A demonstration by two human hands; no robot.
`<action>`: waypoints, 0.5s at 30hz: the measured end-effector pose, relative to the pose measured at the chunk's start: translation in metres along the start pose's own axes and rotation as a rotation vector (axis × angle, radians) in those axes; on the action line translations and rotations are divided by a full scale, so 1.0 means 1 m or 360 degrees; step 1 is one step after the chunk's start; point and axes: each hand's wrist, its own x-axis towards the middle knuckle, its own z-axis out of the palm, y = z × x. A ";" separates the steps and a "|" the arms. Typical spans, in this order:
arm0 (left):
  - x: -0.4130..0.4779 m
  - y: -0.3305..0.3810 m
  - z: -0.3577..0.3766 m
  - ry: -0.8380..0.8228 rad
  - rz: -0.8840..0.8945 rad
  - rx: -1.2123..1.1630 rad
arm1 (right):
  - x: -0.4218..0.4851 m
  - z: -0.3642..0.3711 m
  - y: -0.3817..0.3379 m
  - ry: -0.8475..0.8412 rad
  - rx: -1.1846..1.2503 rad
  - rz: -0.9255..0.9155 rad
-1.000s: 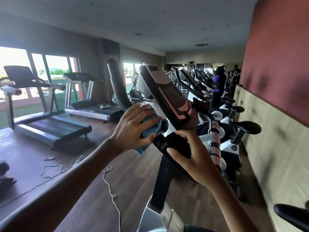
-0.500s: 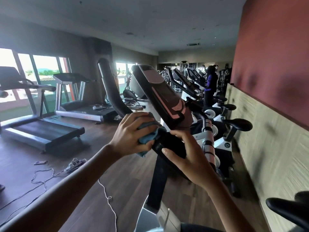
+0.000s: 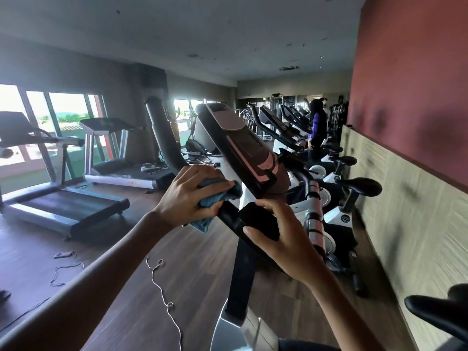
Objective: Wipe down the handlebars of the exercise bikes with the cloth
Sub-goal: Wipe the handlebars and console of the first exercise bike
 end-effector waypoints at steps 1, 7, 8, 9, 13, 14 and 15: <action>0.000 -0.001 0.001 0.0007 0.0022 0.0015 | 0.000 0.000 0.000 0.0008 0.0011 -0.0004; 0.003 0.000 0.001 0.0050 0.0080 0.0038 | 0.000 0.000 0.001 0.0019 0.0074 0.0047; 0.004 0.000 0.000 0.0054 0.0085 0.0040 | -0.001 -0.002 0.002 0.0022 0.0094 0.0054; 0.005 -0.001 -0.001 0.0059 0.0085 0.0035 | -0.003 -0.003 0.003 0.0038 0.0106 0.0054; 0.021 0.003 -0.012 0.0103 -0.0018 0.0026 | -0.015 -0.017 0.014 0.0190 0.0091 -0.0015; 0.028 0.008 -0.017 0.0131 -0.0084 0.0012 | -0.017 -0.022 0.018 0.0192 0.0115 -0.0001; 0.037 0.016 -0.021 0.0166 -0.0152 -0.0006 | -0.019 -0.027 0.024 0.0176 0.0148 0.0041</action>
